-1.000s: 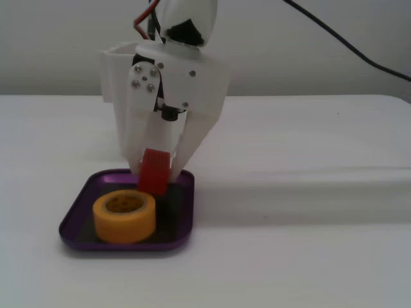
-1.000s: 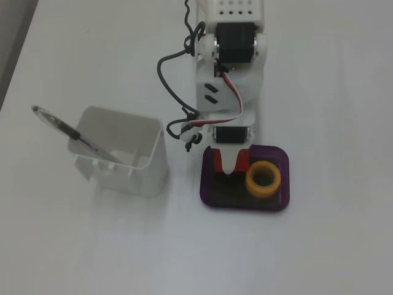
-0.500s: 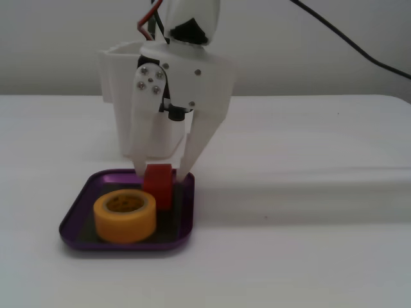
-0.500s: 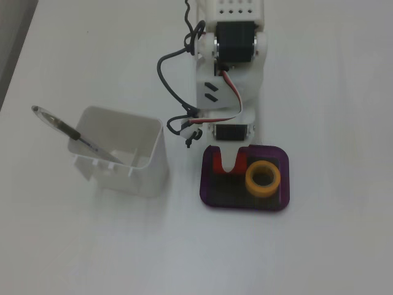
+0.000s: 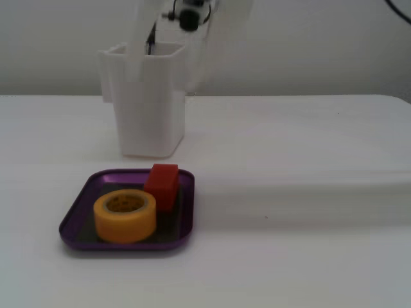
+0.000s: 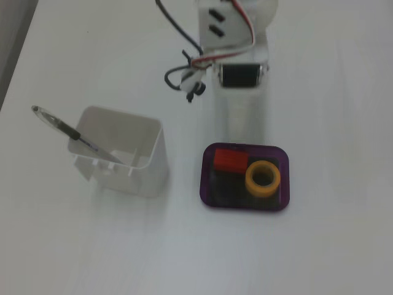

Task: Pick up the red cube and place it in the box.

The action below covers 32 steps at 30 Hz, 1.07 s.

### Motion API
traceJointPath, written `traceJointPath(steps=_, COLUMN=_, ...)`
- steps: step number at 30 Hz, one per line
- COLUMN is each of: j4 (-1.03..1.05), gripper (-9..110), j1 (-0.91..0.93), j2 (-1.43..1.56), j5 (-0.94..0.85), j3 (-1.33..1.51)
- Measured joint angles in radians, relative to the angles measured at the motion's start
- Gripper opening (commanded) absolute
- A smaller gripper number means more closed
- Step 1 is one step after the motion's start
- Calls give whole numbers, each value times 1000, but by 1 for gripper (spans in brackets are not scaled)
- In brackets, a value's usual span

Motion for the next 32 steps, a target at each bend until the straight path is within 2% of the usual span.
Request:
traceJointPath(steps=6, j4=98, gripper=17, j1=11, j2=267, j5=3, j3=-20)
traceJointPath(steps=13, j4=104, gripper=17, j1=3, j2=726, j5=6, j3=225)
traceJointPath(steps=22, j4=103, gripper=17, j1=11, j2=1289, j5=3, j3=764)
traceJointPath(steps=32, j4=-106, gripper=17, j1=12, j2=1805, j5=9, j3=1520)
